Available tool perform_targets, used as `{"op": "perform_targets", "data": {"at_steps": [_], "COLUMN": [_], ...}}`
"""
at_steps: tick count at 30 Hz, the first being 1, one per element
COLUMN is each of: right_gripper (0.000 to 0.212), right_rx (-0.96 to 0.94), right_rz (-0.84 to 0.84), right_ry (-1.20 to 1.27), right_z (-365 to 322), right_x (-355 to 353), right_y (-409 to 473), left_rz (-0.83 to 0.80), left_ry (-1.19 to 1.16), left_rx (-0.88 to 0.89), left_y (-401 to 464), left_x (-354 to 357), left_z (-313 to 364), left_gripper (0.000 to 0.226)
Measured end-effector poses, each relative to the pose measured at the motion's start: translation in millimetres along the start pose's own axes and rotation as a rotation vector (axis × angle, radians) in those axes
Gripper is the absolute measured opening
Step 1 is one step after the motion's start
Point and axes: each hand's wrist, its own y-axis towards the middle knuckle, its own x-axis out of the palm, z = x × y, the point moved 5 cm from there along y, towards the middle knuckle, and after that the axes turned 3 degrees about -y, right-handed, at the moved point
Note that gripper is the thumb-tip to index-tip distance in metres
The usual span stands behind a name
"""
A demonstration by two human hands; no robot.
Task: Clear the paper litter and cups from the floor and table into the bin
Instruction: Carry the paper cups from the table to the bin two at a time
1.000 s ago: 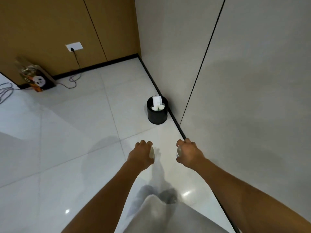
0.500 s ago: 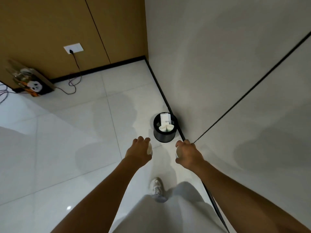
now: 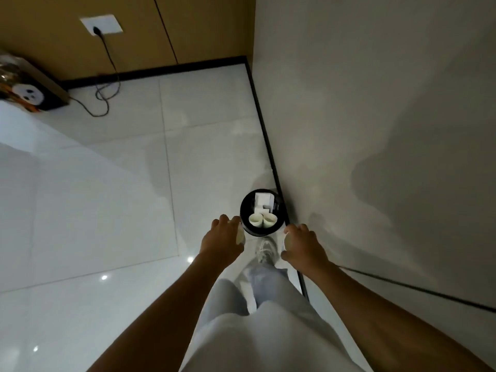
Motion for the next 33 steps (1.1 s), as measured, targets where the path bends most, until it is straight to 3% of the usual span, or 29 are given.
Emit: {"op": "perform_targets", "data": {"at_steps": [9, 18, 25, 33], "right_gripper": [0.055, 0.055, 0.057, 0.074], "right_rx": [-0.045, 0.019, 0.002, 0.014], "right_rz": [-0.039, -0.001, -0.045, -0.264], "right_ry": [-0.004, 0.014, 0.012, -0.058], "right_z": [10.0, 60.6, 87.4, 96.4], "right_x": [35.4, 134.3, 195.9, 245.2], "right_y": [159.9, 300.8, 366.6, 398.9], "left_rz": [-0.027, -0.020, -0.113, -0.285], "left_ry": [-0.088, -0.095, -0.004, 0.059], "left_rx": [-0.092, -0.014, 0.047, 0.031], "left_y": [142.6, 273.3, 339.9, 370.3], "left_x": [62.4, 190.8, 276.9, 329.9], "left_z": [-25.0, -69.9, -91.4, -105.9], "left_gripper": [0.074, 0.068, 0.073, 0.075]}}
